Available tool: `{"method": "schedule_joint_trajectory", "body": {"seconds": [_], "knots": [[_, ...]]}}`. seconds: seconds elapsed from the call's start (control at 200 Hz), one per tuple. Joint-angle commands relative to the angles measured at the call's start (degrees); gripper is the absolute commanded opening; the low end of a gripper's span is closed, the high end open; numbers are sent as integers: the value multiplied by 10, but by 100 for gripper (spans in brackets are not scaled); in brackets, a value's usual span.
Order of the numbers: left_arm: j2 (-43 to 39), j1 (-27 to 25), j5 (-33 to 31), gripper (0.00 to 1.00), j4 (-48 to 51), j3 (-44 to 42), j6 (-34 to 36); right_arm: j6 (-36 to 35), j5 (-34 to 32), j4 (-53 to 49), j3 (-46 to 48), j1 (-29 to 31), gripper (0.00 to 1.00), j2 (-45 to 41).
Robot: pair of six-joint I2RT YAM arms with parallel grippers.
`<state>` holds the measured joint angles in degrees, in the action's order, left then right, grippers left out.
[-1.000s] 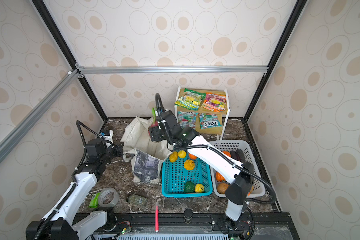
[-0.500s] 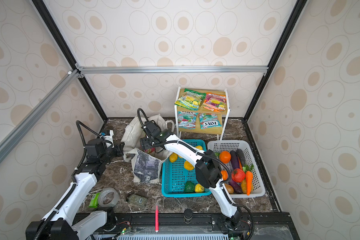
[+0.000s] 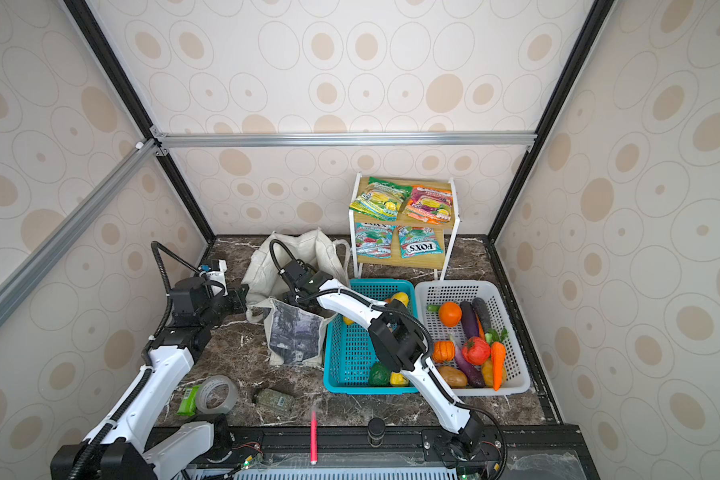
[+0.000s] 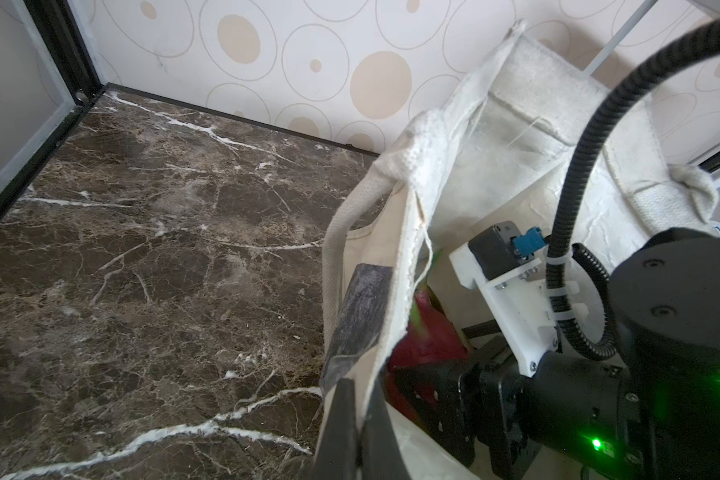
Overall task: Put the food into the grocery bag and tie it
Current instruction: 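Lower the dragon fruit into the bag and open the right gripper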
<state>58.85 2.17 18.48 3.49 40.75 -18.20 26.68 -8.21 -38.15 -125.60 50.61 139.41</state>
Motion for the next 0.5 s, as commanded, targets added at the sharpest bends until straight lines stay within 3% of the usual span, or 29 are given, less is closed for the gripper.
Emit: {"method": "schedule_joint_trajectory", "body": {"seconds": [0.0, 0.025, 0.18, 0.495], "knots": [[-5, 0, -2, 0, 0, 12, 2, 2, -17, -40, -28, -2, 96, 22], [-5, 0, -3, 0, 0, 12, 1, 3, -16, -43, -32, -2, 100, 20], [-5, 0, -9, 0, 5, 15, 3, -14, -5, -71, -79, 3, 100, -6], [-5, 0, -17, 0, 5, 13, 2, -54, -14, -84, -88, 16, 100, -118]]}}
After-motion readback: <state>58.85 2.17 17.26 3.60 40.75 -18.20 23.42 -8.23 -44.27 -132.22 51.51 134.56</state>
